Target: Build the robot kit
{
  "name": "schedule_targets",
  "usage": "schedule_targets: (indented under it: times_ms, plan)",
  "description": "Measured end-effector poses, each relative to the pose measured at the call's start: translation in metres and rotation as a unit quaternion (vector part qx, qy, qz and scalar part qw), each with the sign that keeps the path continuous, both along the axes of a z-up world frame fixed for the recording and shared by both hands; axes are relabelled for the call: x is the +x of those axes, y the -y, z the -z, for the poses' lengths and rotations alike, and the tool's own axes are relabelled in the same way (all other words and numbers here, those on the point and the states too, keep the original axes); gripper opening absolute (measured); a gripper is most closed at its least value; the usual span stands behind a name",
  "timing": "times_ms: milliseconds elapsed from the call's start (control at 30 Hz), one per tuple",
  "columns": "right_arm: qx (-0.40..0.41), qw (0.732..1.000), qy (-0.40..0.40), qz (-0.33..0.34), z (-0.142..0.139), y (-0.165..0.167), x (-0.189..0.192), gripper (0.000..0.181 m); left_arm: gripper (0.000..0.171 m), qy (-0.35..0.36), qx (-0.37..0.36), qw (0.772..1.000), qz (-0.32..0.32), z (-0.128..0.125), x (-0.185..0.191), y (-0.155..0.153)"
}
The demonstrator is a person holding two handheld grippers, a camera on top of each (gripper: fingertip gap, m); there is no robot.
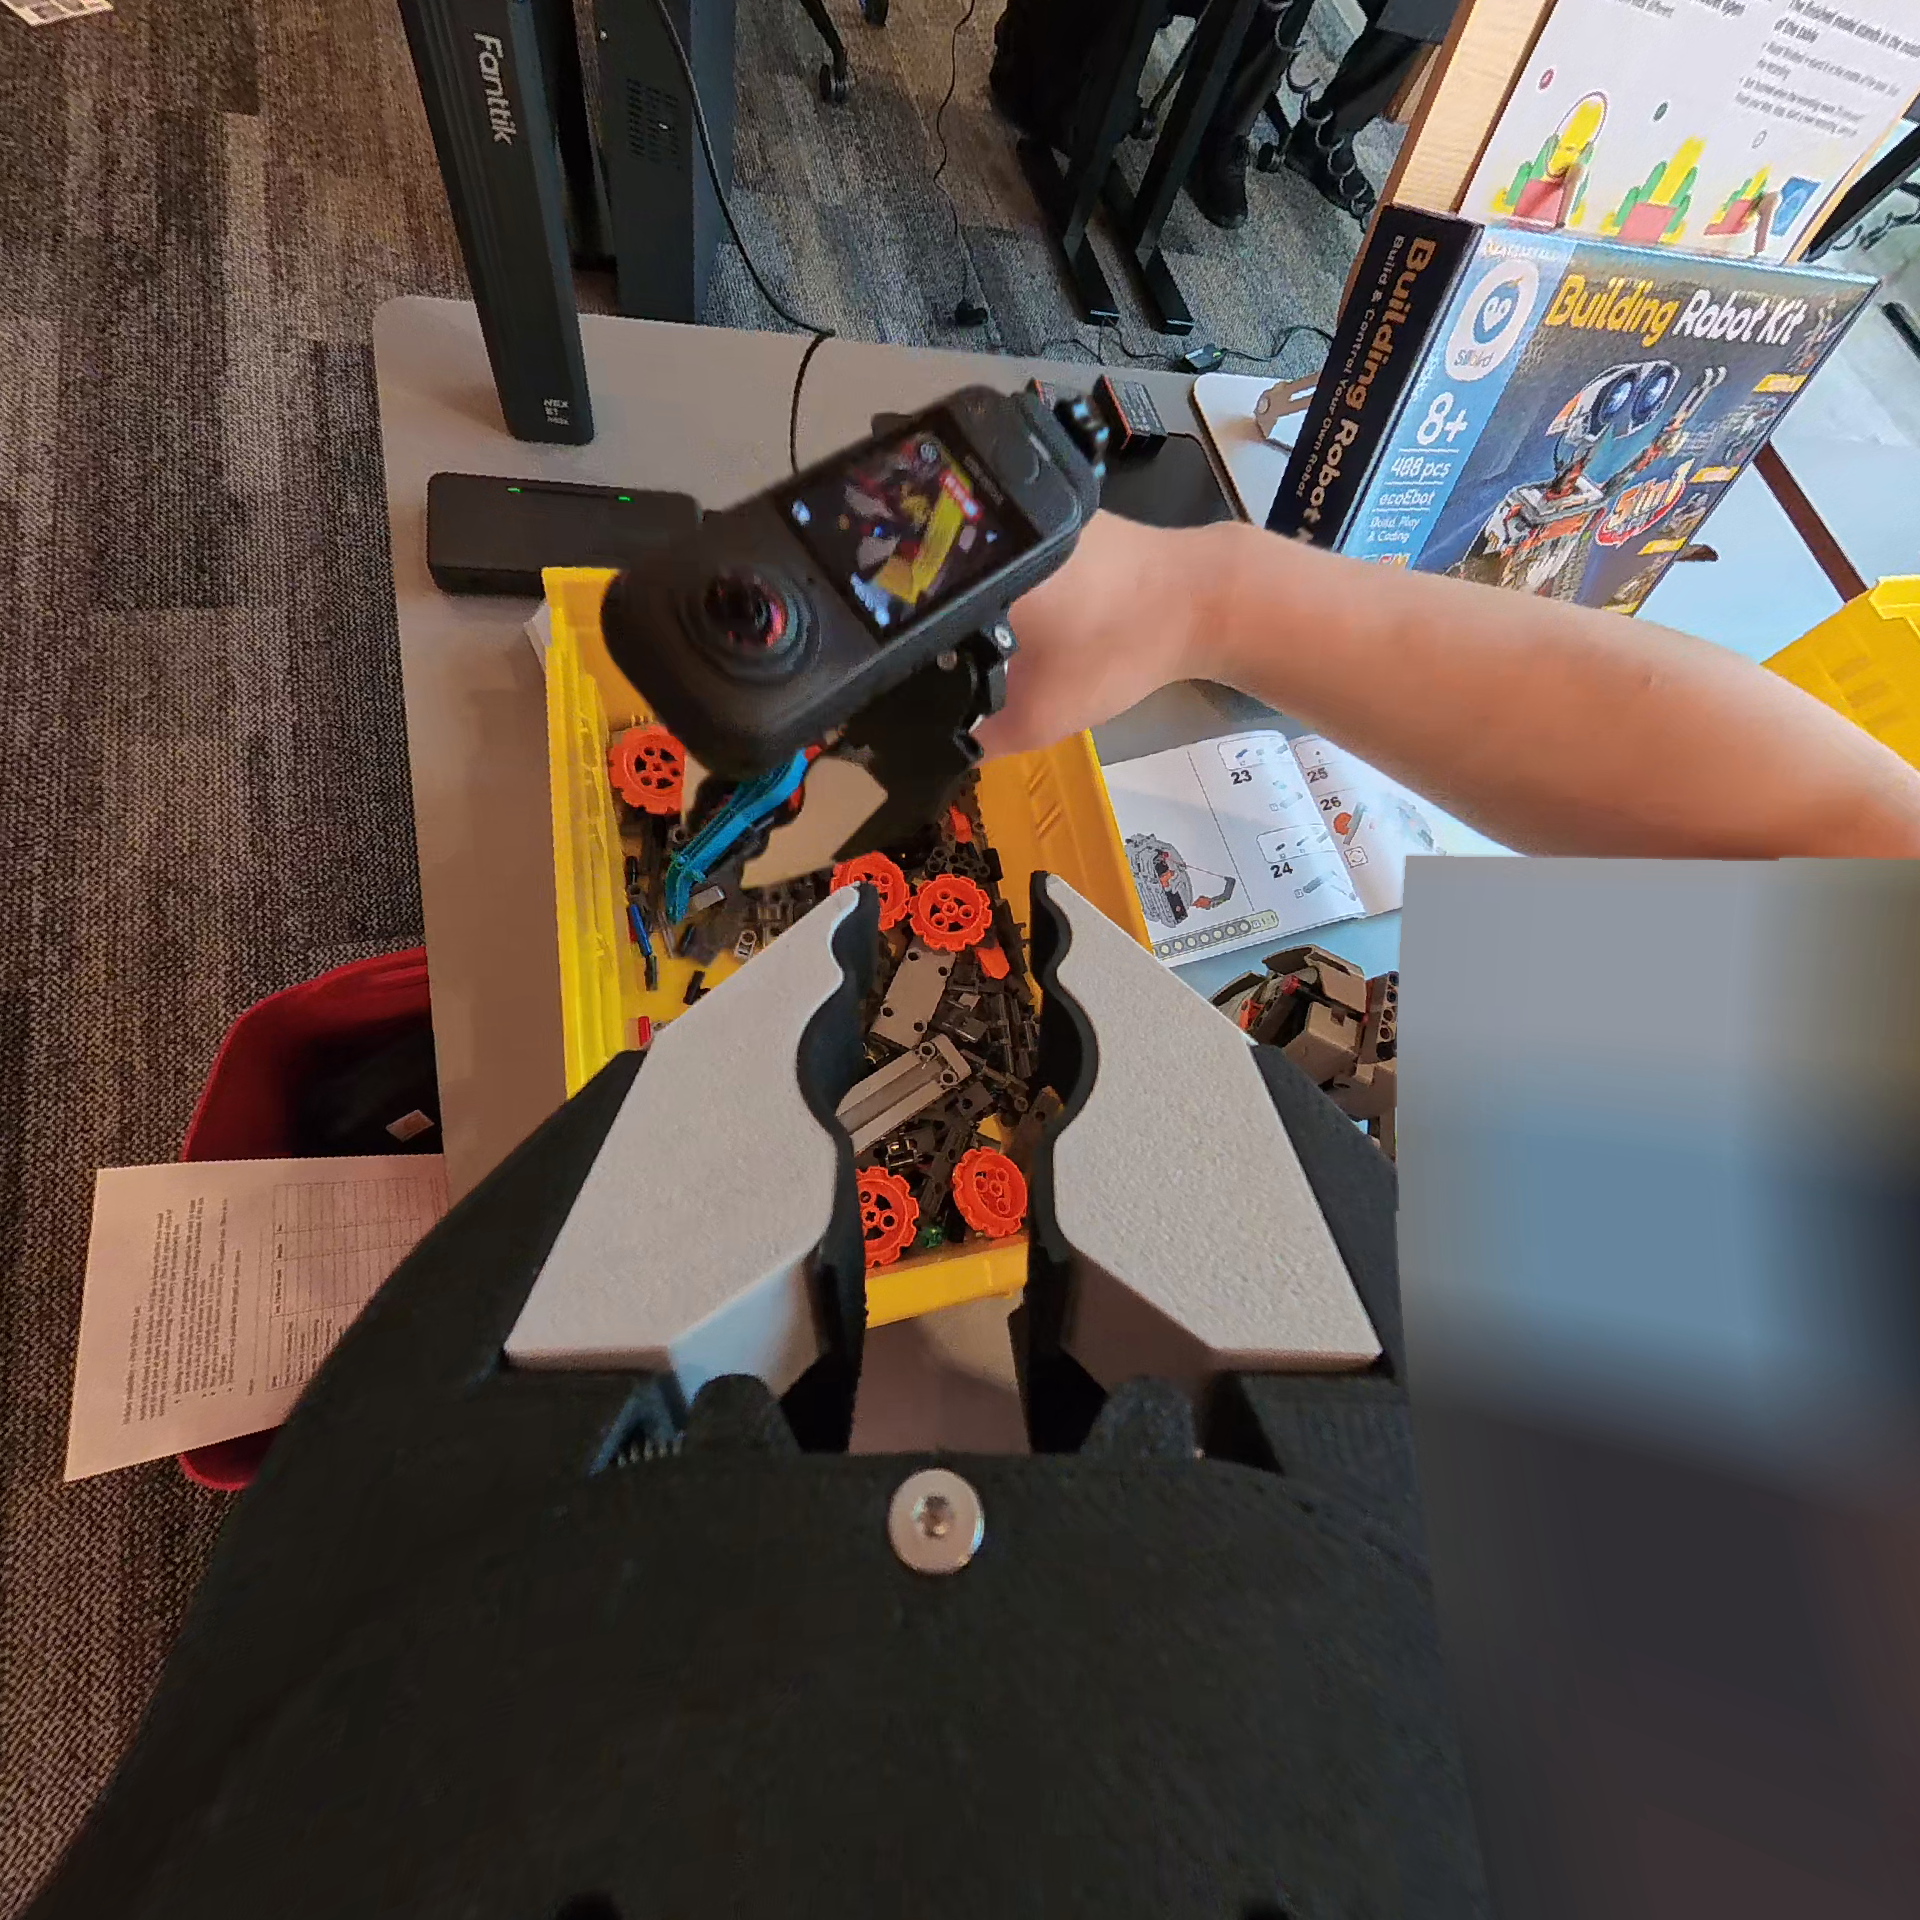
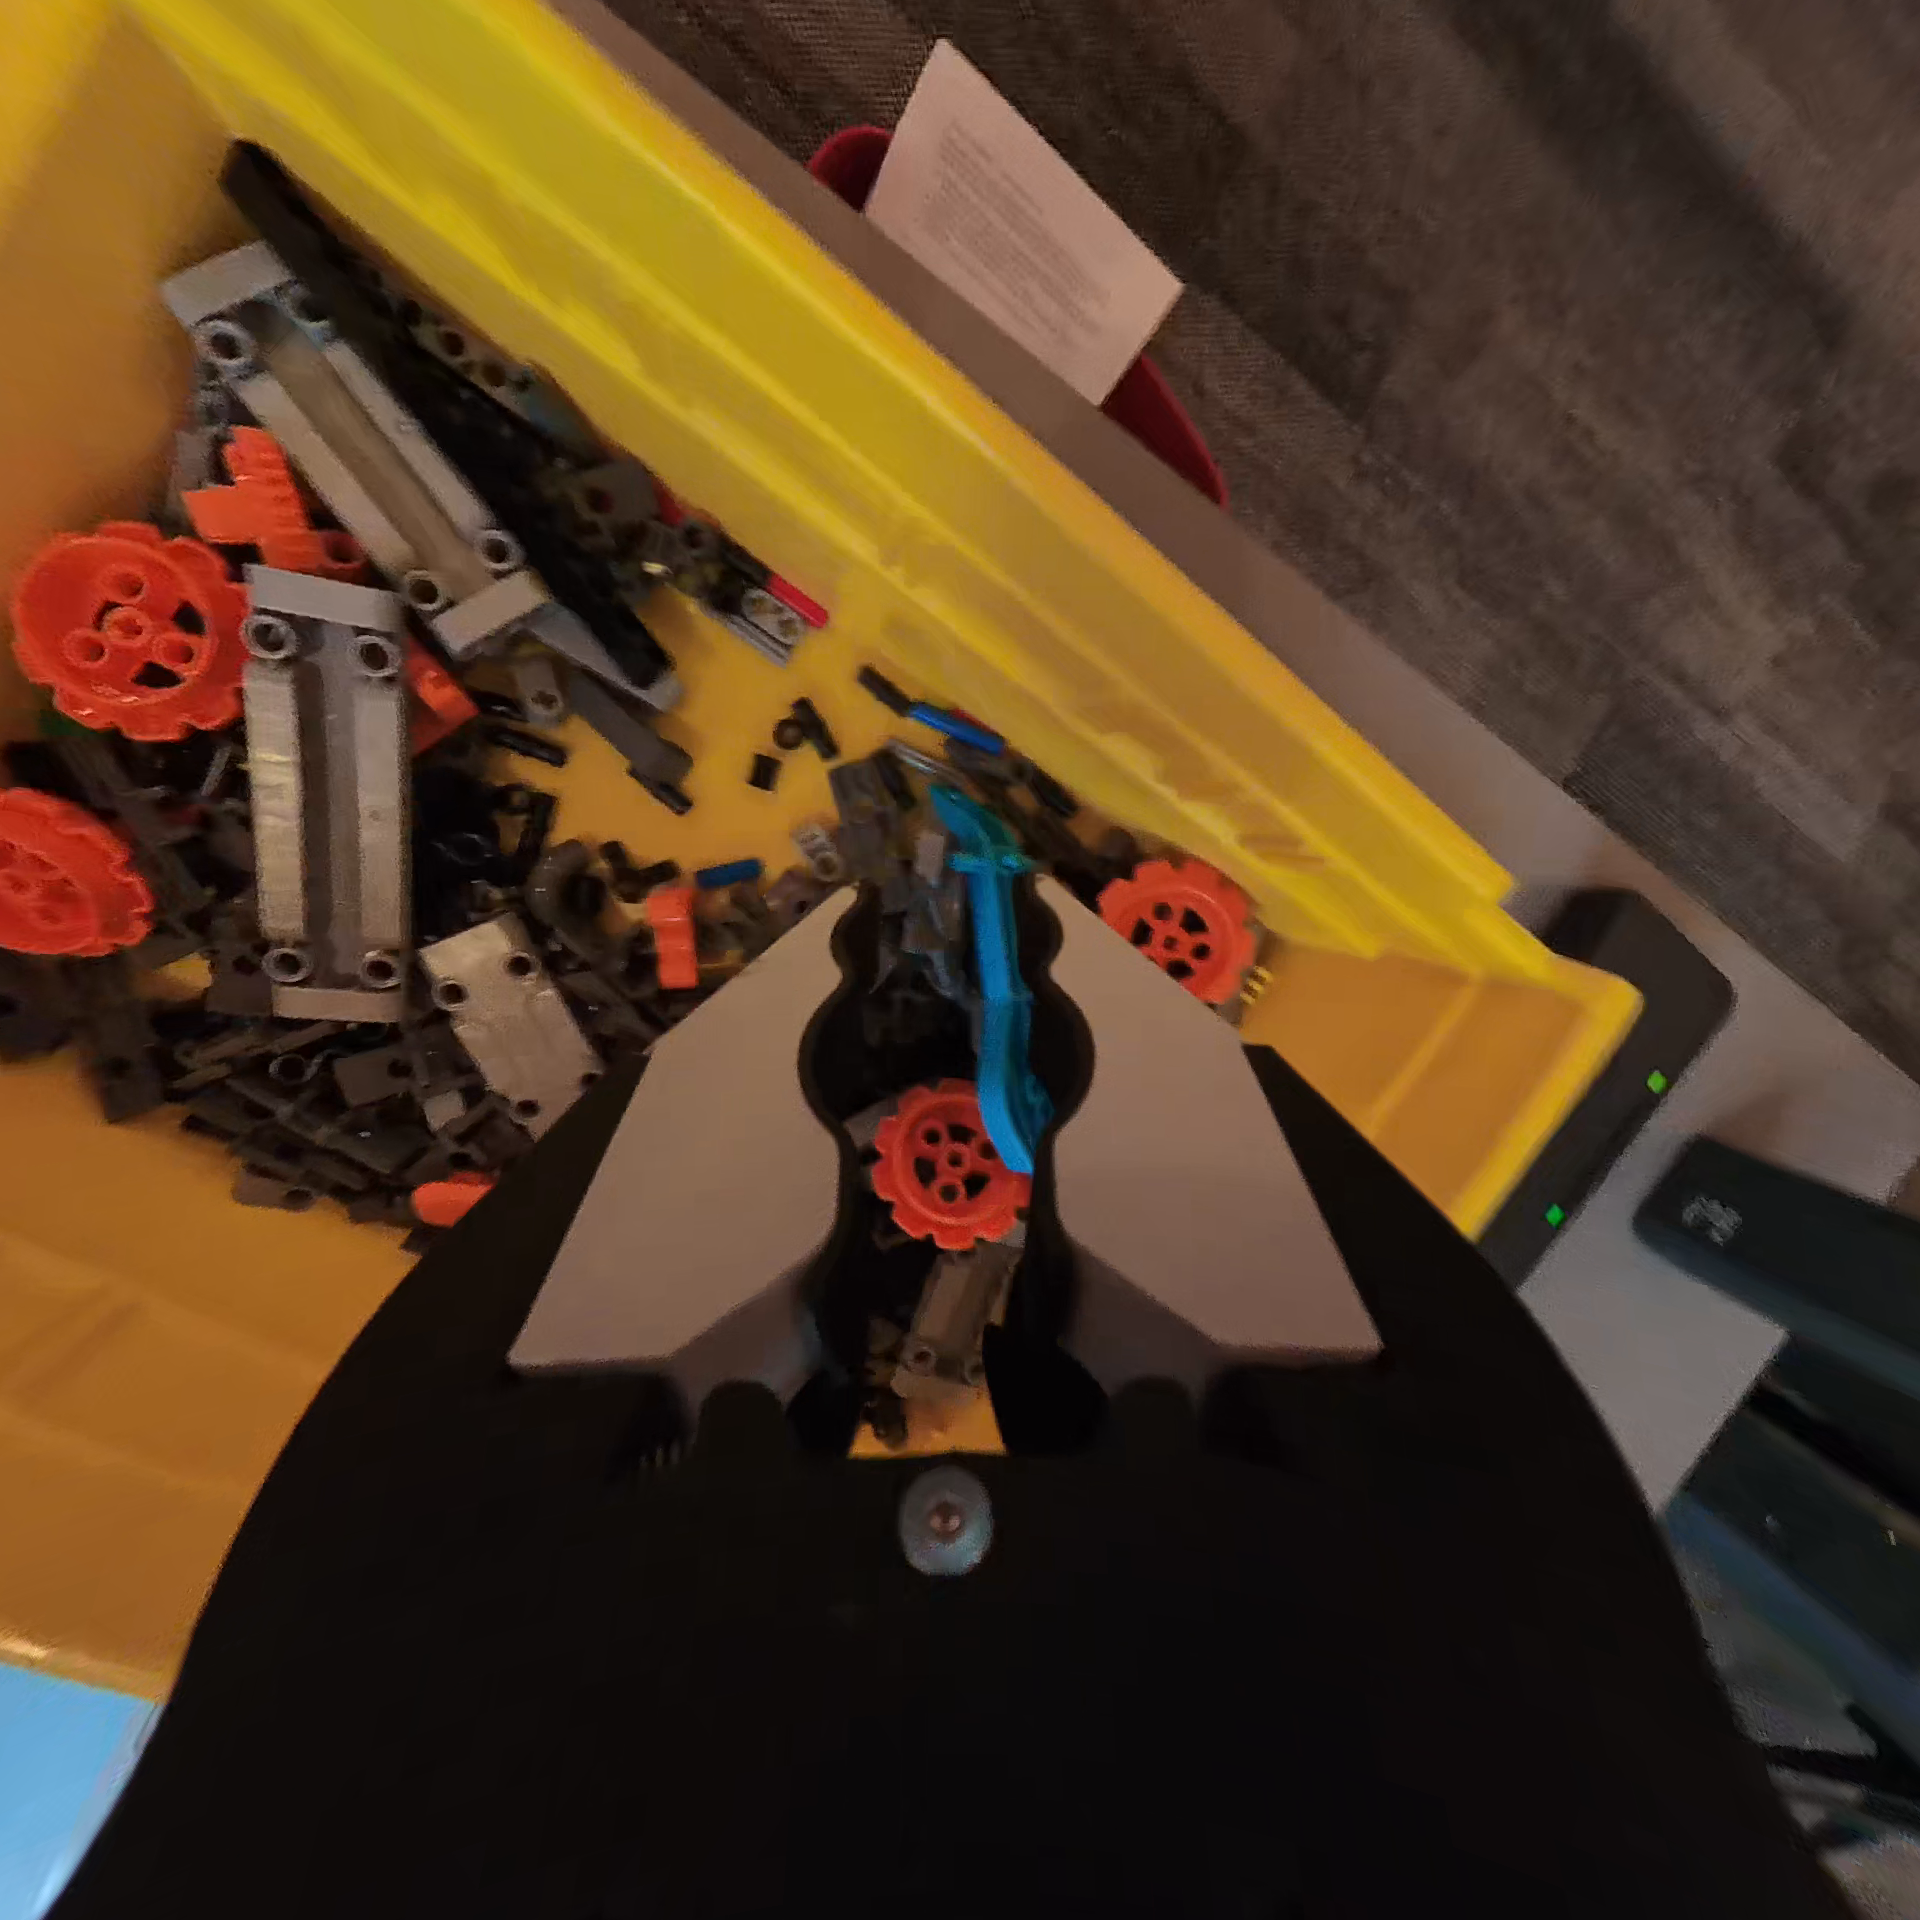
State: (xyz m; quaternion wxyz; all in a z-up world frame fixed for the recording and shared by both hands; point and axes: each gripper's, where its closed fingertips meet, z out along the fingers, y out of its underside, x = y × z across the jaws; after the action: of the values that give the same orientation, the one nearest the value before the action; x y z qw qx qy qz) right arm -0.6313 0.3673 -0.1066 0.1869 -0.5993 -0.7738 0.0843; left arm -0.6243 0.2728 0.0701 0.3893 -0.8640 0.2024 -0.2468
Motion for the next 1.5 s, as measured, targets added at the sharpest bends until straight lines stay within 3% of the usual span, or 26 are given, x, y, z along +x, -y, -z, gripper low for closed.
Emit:
schedule_targets:
  times_ms: [100,167,300,400,433,500,600,633,933,1000,1100,1167,1200,1300,1433,1500]
  plan:
    - [-0.078,0.995,0.043,-0.052,0.016,0.037,0.004,0.026,0.027,-0.002,0.000,1.000,0.002,0.001,0.000,0.001]
    - [-0.124,0.985,0.080,-0.091,0.026,0.063,0.017,0.036,0.027,-0.001,0.000,1.000,0.003,0.000,0.000,0.001]
    - [-0.112,0.977,0.138,-0.120,0.046,0.078,0.047,0.058,0.027,0.004,-0.003,1.000,0.003,0.001,-0.001,0.001]
    - [-0.114,0.978,0.151,-0.093,0.048,0.079,0.054,0.065,0.027,0.000,-0.004,1.000,0.006,0.002,0.000,0.002]
    - [-0.104,0.978,0.158,-0.093,0.049,0.078,0.057,0.061,0.027,-0.002,-0.004,1.000,0.007,0.002,0.001,0.002]
    - [-0.067,0.974,0.191,-0.101,0.053,0.069,0.068,0.036,0.027,-0.005,-0.004,1.000,0.008,0.002,0.002,0.002]
    - [-0.026,0.974,0.209,-0.084,0.056,0.049,0.072,0.032,0.027,-0.006,-0.005,1.000,0.007,0.003,0.002,0.002]
    - [0.001,0.974,0.214,-0.078,0.057,0.037,0.073,0.024,0.027,-0.006,-0.006,1.000,0.006,0.003,0.002,0.002]
    - [0.104,0.984,0.145,0.009,0.025,-0.028,0.054,0.021,0.027,-0.009,-0.008,1.000,0.007,0.004,0.003,0.001]
    - [0.107,0.984,0.140,0.024,0.017,-0.034,0.055,0.027,0.027,-0.010,-0.007,1.000,0.008,0.004,0.003,0.002]
    - [-0.006,0.994,0.107,0.009,0.005,0.006,0.049,0.038,0.027,-0.010,-0.008,1.000,0.009,0.004,0.003,0.002]
    - [-0.165,0.974,0.153,-0.004,0.001,0.064,0.061,0.046,0.027,-0.008,-0.008,1.000,0.007,0.004,0.003,0.002]
    - [-0.202,0.962,0.184,-0.019,0.003,0.083,0.069,0.046,0.027,-0.008,-0.008,1.000,0.007,0.004,0.003,0.002]
    - [-0.137,0.957,0.244,-0.081,0.027,0.090,0.085,0.049,0.027,-0.013,-0.008,1.000,0.011,0.004,0.005,0.002]
    - [-0.125,0.938,0.318,-0.061,0.052,0.091,0.095,0.060,0.027,-0.015,-0.008,1.000,0.013,0.005,0.006,0.003]
    - [-0.113,0.933,0.336,-0.063,0.054,0.091,0.095,0.058,0.027,-0.015,-0.008,1.000,0.013,0.005,0.006,0.003]
